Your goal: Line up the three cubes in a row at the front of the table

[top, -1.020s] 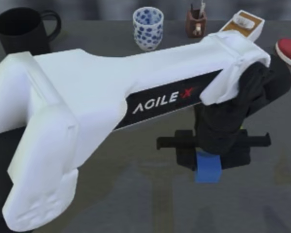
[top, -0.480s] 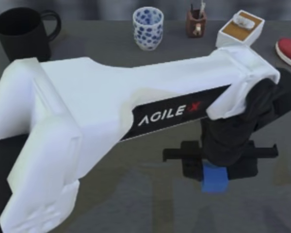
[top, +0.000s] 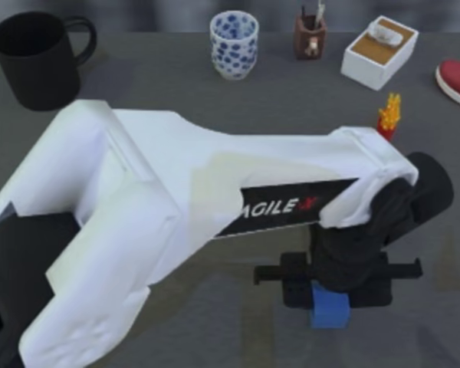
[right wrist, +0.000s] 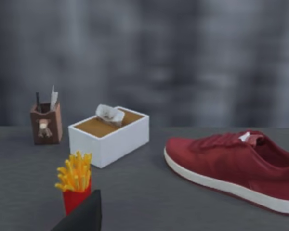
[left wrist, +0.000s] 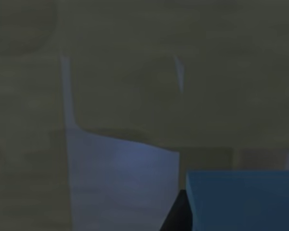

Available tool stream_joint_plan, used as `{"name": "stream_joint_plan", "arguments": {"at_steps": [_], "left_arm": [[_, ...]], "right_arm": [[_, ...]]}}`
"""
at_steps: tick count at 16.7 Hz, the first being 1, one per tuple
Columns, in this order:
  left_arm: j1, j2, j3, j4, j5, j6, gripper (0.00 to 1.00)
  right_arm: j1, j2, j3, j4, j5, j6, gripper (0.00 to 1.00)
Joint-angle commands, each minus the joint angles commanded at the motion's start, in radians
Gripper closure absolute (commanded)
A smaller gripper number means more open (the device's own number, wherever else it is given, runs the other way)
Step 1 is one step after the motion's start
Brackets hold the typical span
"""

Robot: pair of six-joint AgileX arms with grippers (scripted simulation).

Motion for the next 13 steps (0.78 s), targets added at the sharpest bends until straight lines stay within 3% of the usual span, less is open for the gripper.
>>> {"name": "stream_joint_plan", "arguments": {"at_steps": [2,13], "left_arm": [[0.0,0.0,0.0,0.0,0.0,0.0,1.0],[0.0,0.0,0.0,0.0,0.0,0.0,0.17]], "right_arm": [[0.0,0.0,0.0,0.0,0.0,0.0,0.0],[0.0,0.0,0.0,0.0,0.0,0.0,0.0]]}}
